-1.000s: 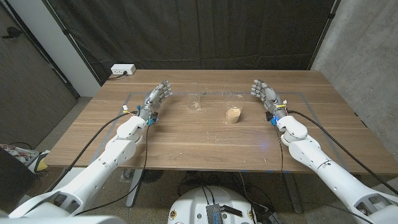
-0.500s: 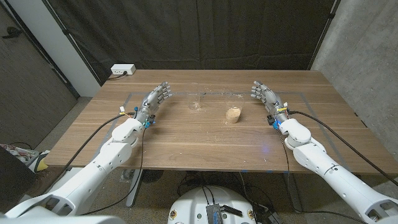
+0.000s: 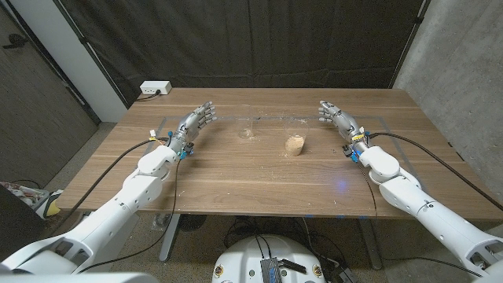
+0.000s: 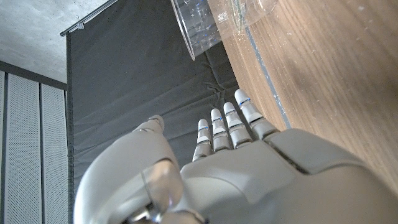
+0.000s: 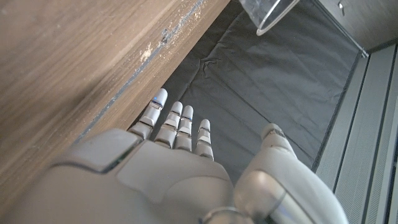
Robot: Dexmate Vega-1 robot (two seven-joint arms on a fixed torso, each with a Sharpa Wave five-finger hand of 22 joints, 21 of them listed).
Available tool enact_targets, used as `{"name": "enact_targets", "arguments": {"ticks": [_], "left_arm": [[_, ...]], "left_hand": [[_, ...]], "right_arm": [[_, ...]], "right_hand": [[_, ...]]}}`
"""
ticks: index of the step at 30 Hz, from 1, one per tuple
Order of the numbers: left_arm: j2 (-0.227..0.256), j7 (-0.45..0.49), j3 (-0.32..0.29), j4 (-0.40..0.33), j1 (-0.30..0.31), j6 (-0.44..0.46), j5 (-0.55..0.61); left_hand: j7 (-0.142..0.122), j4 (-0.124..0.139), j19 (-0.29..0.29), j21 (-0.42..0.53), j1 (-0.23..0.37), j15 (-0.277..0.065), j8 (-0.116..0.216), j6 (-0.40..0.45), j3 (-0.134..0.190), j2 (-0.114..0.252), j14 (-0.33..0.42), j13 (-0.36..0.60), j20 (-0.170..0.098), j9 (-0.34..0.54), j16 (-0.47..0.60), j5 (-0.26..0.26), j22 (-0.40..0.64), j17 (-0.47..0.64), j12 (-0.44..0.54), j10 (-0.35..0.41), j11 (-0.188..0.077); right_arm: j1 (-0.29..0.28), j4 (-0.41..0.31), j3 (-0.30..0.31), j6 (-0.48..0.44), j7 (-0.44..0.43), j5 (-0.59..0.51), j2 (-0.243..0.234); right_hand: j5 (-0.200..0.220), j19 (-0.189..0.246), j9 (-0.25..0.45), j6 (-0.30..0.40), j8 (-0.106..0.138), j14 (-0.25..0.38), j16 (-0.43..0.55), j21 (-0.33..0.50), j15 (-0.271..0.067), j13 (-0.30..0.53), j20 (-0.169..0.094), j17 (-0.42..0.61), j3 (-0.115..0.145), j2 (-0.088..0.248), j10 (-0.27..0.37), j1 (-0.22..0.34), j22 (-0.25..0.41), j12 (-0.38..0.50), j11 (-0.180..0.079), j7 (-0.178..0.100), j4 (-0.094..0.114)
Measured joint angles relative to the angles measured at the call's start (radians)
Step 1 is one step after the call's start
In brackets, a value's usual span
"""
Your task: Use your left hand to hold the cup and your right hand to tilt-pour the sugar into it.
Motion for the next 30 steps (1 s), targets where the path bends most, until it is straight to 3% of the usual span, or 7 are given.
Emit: {"name": "enact_targets", "arguments": {"ticks": [5,10,15,23,30], "left_arm": [[0.004,-0.003,0.011,0.006,-0.014,0.005,0.009],[0.007,-0.006,0.023,0.012,-0.027,0.010,0.017],[0.010,-0.006,0.031,0.014,-0.035,0.013,0.024],[0.016,0.003,0.042,0.006,-0.038,0.021,0.032],[0.028,0.033,0.050,-0.025,-0.034,0.039,0.042]], "left_hand": [[-0.005,-0.006,0.000,0.000,-0.001,0.000,0.000,0.005,-0.002,-0.001,0.000,0.000,0.000,0.000,0.000,0.000,0.000,-0.001,0.000,0.004,-0.003],[-0.005,-0.006,0.000,-0.004,-0.003,-0.013,0.000,0.005,-0.002,-0.003,0.002,0.000,0.000,0.000,0.000,0.000,0.000,-0.001,0.004,0.009,-0.009],[-0.005,-0.006,0.000,-0.004,-0.003,-0.013,0.000,0.005,-0.002,-0.003,0.002,0.000,0.000,0.000,0.000,0.000,0.000,-0.001,0.004,0.010,-0.009],[-0.007,-0.006,0.000,-0.008,-0.003,-0.020,0.000,0.014,-0.002,-0.003,0.009,0.000,0.000,0.000,0.007,0.000,0.000,-0.006,0.007,0.021,-0.009],[-0.007,-0.010,0.005,-0.012,-0.003,-0.024,0.000,0.014,0.002,-0.003,0.012,0.000,0.005,0.000,0.007,0.000,0.000,-0.006,0.011,0.031,-0.012]], "right_arm": [[0.014,0.017,-0.007,0.007,0.002,-0.050,-0.021],[0.026,0.025,-0.014,0.008,0.003,-0.103,-0.049],[0.036,0.036,-0.021,0.014,0.014,-0.145,-0.072],[0.061,0.077,-0.039,0.069,0.045,-0.217,-0.103],[0.061,0.063,-0.044,0.066,0.042,-0.296,-0.145]], "right_hand": [[-0.019,-0.009,-0.005,-0.013,-0.008,-0.017,0.000,-0.011,-0.002,0.000,0.009,-0.005,-0.019,-0.031,-0.009,-0.019,0.000,-0.006,-0.009,-0.005,0.002],[-0.034,-0.015,-0.007,-0.031,-0.008,-0.035,0.000,-0.033,-0.005,0.000,0.015,-0.009,-0.069,-0.091,-0.028,-0.072,0.000,-0.013,-0.013,-0.009,0.005],[-0.030,-0.030,-0.009,-0.087,-0.023,-0.067,-0.004,-0.056,-0.009,-0.005,0.016,-0.018,-0.099,-0.124,-0.068,-0.098,0.000,-0.028,-0.021,-0.021,0.010],[-0.009,-0.041,-0.018,-0.179,-0.038,-0.104,-0.011,-0.079,-0.012,-0.014,0.004,-0.036,-0.118,-0.143,-0.117,-0.086,0.000,-0.050,-0.031,-0.025,-0.008],[0.006,-0.037,-0.023,-0.229,-0.038,-0.135,-0.015,-0.098,-0.007,-0.022,-0.009,-0.051,-0.130,-0.155,-0.152,-0.057,0.000,-0.063,-0.015,-0.018,-0.029]]}}
